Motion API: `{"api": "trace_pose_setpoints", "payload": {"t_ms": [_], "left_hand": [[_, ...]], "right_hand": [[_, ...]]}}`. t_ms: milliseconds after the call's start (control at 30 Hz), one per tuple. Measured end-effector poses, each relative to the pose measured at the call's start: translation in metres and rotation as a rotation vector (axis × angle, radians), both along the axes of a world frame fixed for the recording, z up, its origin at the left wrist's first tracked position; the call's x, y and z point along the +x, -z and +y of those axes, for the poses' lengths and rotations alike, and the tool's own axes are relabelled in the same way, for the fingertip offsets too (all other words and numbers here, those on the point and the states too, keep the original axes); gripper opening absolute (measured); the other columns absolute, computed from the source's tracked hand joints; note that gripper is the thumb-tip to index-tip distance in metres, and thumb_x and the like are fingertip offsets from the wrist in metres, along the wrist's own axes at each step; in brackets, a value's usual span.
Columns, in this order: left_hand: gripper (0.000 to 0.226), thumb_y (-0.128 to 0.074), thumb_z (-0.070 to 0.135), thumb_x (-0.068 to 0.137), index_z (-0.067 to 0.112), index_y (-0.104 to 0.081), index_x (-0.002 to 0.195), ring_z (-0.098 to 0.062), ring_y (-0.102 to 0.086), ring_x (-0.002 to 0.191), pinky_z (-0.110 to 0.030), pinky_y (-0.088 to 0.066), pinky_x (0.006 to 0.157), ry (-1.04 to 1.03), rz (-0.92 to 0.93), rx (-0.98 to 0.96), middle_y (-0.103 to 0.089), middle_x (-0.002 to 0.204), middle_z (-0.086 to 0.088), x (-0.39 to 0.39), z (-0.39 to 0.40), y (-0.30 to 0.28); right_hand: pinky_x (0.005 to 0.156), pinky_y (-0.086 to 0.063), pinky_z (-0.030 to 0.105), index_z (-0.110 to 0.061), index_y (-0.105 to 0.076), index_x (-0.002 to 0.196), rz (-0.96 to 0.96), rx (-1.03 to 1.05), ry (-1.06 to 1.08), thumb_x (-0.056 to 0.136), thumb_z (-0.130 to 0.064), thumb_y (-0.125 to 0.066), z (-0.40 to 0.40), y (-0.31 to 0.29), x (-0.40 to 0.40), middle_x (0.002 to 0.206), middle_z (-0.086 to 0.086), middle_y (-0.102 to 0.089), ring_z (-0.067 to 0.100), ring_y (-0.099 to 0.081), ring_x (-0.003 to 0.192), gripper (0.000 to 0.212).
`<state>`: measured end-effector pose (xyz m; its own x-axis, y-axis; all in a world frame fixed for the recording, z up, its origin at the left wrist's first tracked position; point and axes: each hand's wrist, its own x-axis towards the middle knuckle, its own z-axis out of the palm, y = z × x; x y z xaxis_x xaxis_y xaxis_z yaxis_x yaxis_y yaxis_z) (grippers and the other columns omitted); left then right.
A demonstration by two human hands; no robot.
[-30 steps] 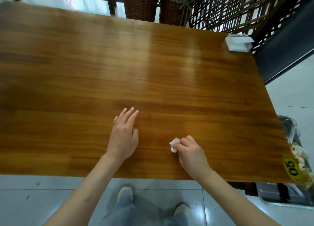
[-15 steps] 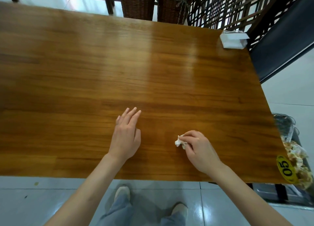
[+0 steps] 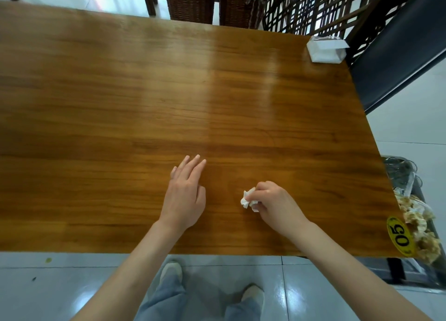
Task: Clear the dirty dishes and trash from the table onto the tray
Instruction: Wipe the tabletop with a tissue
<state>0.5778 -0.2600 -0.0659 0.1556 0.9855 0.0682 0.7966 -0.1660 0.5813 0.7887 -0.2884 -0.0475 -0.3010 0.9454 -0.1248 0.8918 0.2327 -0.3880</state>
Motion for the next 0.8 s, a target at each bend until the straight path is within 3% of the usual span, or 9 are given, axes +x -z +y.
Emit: {"api": "trace_pose_setpoints", "payload": {"t_ms": [167, 367, 433, 633, 700, 800], "left_hand": [[0.052, -0.045, 0.005, 0.090, 0.014, -0.040, 0.140, -0.018, -0.019, 0.142, -0.031, -0.003, 0.112, 0.014, 0.010, 0.005, -0.037, 0.147, -0.004, 0.008, -0.002, 0.003], [0.050, -0.045, 0.005, 0.090, 0.013, -0.042, 0.139, -0.019, -0.021, 0.141, -0.033, -0.004, 0.113, 0.011, 0.021, 0.008, -0.039, 0.146, -0.005, 0.004, -0.003, 0.006], [0.049, -0.044, 0.005, 0.090, 0.013, -0.042, 0.139, -0.019, -0.021, 0.141, -0.033, -0.004, 0.113, 0.001, 0.026, -0.002, -0.039, 0.146, -0.005, 0.004, -0.004, 0.008], [0.048, -0.044, 0.007, 0.092, 0.013, -0.042, 0.139, -0.020, -0.022, 0.141, -0.034, -0.006, 0.113, 0.006, 0.032, -0.022, -0.040, 0.146, -0.005, 0.025, -0.005, 0.011], [0.048, -0.044, 0.008, 0.092, 0.013, -0.041, 0.140, -0.019, -0.021, 0.141, -0.033, -0.005, 0.113, 0.016, 0.036, -0.023, -0.038, 0.147, -0.005, 0.034, -0.002, 0.012], [0.049, -0.043, 0.008, 0.092, 0.013, -0.041, 0.140, -0.019, -0.020, 0.142, -0.034, -0.006, 0.114, 0.027, 0.024, -0.026, -0.037, 0.147, -0.004, 0.050, 0.003, 0.009]], "right_hand": [[0.073, -0.044, 0.016, -0.012, -0.070, 0.096, 0.027, 0.020, 0.067, 0.084, -0.010, -0.066, 0.007, 0.008, -0.005, 0.096, 0.000, -0.065, 0.011, -0.056, 0.090, 0.013], [0.072, -0.043, 0.017, -0.006, -0.068, 0.096, 0.081, 0.174, 0.499, 0.083, -0.006, -0.065, 0.037, 0.001, 0.025, 0.094, 0.006, -0.066, 0.014, -0.058, 0.087, 0.013], [0.073, -0.043, 0.017, -0.007, -0.068, 0.097, 0.084, 0.171, 0.469, 0.085, -0.006, -0.063, 0.040, 0.002, 0.018, 0.095, 0.005, -0.066, 0.014, -0.058, 0.089, 0.013], [0.070, -0.052, 0.021, -0.008, -0.071, 0.093, 0.018, 0.168, 0.059, 0.089, -0.007, -0.058, 0.022, 0.014, -0.024, 0.089, 0.006, -0.068, 0.015, -0.060, 0.083, 0.014], [0.070, -0.052, 0.023, -0.008, -0.071, 0.095, -0.026, 0.163, 0.049, 0.087, -0.005, -0.060, 0.022, 0.015, 0.001, 0.089, 0.006, -0.068, 0.016, -0.060, 0.084, 0.014], [0.077, -0.052, 0.027, -0.005, -0.069, 0.104, -0.113, 0.173, 0.233, 0.085, -0.003, -0.062, 0.023, 0.014, 0.073, 0.096, 0.008, -0.067, 0.020, -0.060, 0.092, 0.021]]}}
